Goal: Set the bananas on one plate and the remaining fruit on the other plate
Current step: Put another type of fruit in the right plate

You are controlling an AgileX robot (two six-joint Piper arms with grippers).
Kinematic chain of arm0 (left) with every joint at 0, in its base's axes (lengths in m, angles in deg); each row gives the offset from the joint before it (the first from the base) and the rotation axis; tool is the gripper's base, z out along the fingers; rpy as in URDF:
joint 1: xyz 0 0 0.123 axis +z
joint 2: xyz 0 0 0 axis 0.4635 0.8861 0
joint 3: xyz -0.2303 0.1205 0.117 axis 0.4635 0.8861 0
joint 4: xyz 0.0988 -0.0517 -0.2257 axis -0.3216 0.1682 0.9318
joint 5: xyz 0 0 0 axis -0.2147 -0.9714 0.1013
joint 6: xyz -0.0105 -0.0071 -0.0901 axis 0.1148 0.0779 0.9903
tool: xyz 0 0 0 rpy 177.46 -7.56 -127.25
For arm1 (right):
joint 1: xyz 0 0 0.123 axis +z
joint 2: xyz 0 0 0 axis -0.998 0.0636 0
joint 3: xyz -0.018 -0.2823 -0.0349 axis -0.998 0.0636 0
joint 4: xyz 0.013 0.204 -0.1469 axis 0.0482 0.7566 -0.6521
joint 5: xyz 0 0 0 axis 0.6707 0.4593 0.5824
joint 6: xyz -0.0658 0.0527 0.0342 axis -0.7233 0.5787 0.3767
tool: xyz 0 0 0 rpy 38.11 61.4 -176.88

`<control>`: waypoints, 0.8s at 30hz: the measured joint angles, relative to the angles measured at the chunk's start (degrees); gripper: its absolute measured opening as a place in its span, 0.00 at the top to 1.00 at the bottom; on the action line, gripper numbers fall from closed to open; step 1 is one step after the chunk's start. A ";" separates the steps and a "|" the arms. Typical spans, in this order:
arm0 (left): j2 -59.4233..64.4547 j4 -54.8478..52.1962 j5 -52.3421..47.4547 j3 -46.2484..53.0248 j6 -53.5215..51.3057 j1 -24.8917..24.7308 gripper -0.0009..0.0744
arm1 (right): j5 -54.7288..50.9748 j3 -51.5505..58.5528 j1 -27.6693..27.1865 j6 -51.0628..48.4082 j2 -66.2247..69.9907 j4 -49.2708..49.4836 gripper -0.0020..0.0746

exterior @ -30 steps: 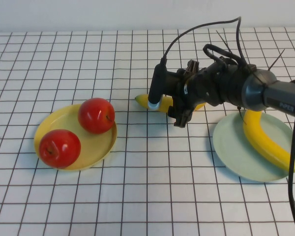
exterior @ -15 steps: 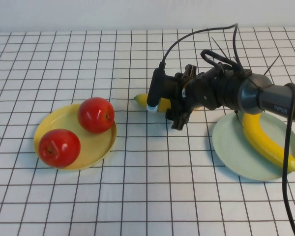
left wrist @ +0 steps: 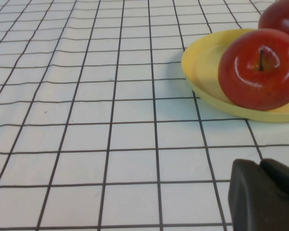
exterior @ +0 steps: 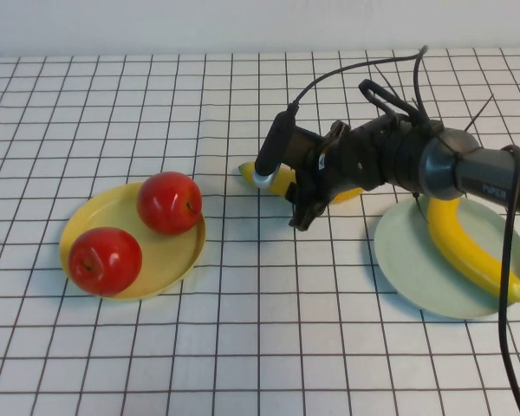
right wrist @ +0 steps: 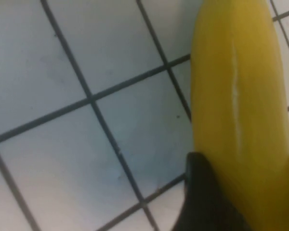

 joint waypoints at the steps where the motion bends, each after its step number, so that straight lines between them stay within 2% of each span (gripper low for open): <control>1: 0.00 0.00 0.00 0.00 0.00 0.00 0.99 | -0.60 -0.05 0.00 0.54 -0.24 0.13 0.54; 7: 0.00 0.00 0.00 0.00 0.00 0.00 0.99 | -7.88 -1.37 0.00 4.97 -2.20 1.28 0.54; 14: 0.00 0.00 0.00 0.00 0.00 0.00 0.99 | -15.63 -7.41 0.00 22.94 -7.46 1.63 0.54; 19: 0.00 0.00 0.00 0.00 0.00 0.00 0.99 | -26.36 -8.54 0.00 36.17 -13.46 -3.15 0.54; 24: 0.00 0.00 0.00 0.00 0.00 0.00 0.99 | -37.82 -7.18 -0.69 41.29 -17.19 -6.77 0.54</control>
